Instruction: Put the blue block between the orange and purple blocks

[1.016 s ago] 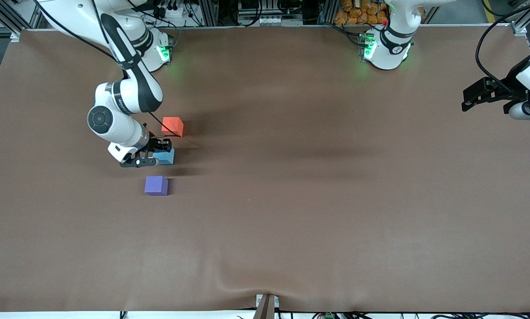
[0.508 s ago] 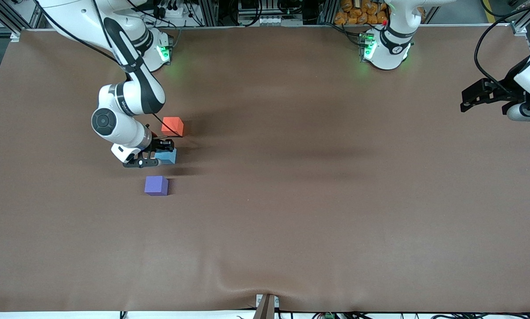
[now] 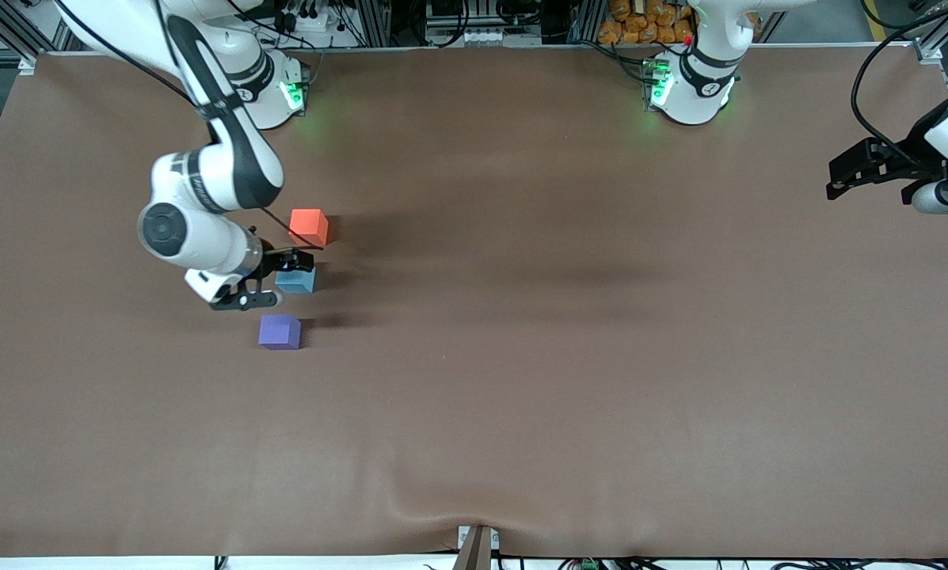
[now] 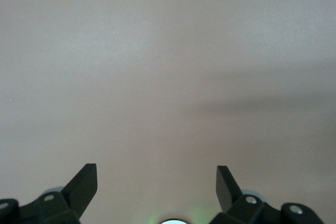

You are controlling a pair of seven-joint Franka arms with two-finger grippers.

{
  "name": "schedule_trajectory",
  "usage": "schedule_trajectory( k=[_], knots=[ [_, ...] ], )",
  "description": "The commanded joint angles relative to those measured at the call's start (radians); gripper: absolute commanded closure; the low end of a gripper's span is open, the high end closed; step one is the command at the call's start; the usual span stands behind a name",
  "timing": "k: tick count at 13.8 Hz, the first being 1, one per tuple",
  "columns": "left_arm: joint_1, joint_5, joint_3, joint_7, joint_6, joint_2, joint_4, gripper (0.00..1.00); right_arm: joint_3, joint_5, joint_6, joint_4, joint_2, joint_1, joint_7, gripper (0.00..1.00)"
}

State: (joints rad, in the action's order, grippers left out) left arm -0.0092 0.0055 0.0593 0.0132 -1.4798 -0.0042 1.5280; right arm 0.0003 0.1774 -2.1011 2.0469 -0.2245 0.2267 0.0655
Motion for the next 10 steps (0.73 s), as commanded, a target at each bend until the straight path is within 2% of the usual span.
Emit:
schedule_trajectory(
  k=[1,3,4,8,10],
  knots=[
    [0.009,-0.01,0.007,-0.004,0.007,0.01,-0.023,0.0,-0.002,-0.028,0.233,-0.295,-0.015,-0.084,-0.088,0.0],
    [0.009,-0.01,0.007,-0.003,0.007,0.01,-0.022,0.0,0.0,-0.125,0.457,-0.553,-0.051,-0.136,-0.189,0.0],
    [0.008,-0.01,0.007,-0.004,0.007,0.01,-0.02,0.0,0.0,-0.142,0.531,-0.635,-0.058,-0.159,-0.197,0.0],
    [0.009,-0.01,0.008,-0.004,0.007,0.015,-0.017,0.0,0.017,-0.136,0.669,-0.746,0.008,-0.178,-0.204,0.0],
    [0.009,-0.01,0.008,-0.003,0.009,0.015,-0.014,0.0,0.021,-0.147,0.687,-0.764,0.022,-0.193,-0.202,0.0]
  ],
)
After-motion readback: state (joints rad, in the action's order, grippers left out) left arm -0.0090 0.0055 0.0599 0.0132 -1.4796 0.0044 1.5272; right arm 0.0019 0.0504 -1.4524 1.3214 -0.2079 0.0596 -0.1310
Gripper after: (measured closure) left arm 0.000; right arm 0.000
